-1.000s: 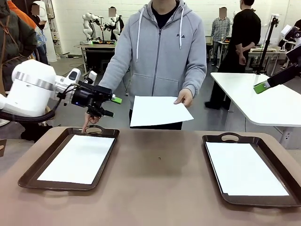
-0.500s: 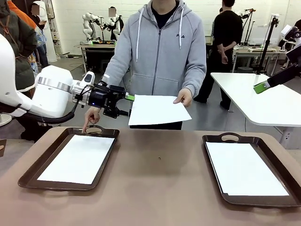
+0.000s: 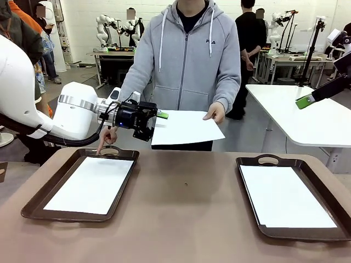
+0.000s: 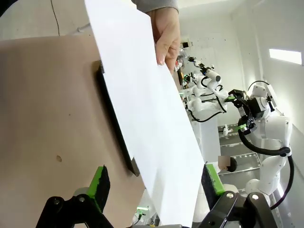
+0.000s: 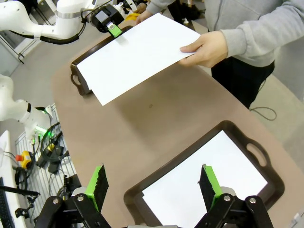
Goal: Sort the A4 documents.
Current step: Receive the A4 Paper, then place the A4 Paper in the designated Handle tray.
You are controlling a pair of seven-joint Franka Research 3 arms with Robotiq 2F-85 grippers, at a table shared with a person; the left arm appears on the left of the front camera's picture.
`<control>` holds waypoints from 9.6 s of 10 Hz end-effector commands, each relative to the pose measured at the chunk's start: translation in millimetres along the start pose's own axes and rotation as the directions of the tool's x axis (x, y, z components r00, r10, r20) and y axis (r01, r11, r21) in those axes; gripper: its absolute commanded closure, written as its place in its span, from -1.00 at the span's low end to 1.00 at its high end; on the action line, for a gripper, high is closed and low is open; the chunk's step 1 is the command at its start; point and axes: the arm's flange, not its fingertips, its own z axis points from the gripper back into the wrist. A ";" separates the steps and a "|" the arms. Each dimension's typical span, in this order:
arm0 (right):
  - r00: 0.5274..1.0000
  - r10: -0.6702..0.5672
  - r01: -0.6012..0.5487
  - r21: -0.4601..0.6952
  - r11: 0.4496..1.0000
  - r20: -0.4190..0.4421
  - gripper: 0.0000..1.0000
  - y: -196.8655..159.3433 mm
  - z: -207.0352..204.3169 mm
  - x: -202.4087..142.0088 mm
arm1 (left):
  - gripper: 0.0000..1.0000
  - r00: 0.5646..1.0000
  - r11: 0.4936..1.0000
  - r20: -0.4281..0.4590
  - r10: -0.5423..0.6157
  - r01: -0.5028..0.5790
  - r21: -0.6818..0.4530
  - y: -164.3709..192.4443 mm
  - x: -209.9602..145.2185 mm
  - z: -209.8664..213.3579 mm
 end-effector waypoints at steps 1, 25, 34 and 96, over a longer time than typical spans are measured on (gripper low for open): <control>1.000 0.008 -0.008 0.011 1.000 0.010 -1.00 0.5 0.1 -0.6 | -1.00 0.999 0.998 0.018 0.051 -0.051 -0.046 -1.3 9.1 -3.0; 1.000 0.008 -0.008 0.011 1.000 0.010 -1.00 0.5 0.1 -0.6 | 1.00 0.997 0.991 0.004 0.071 -0.070 -0.113 5.3 1.7 -3.6; 1.000 0.008 -0.008 0.011 1.000 0.010 -1.00 0.5 0.1 -0.6 | 1.00 0.996 0.990 -0.007 0.093 -0.094 -0.108 5.6 0.1 -3.2; 1.000 0.008 -0.008 0.011 1.000 0.010 -1.00 0.5 0.1 -0.6 | -1.00 0.947 0.510 0.099 0.307 -0.251 0.822 90.7 -56.7 204.7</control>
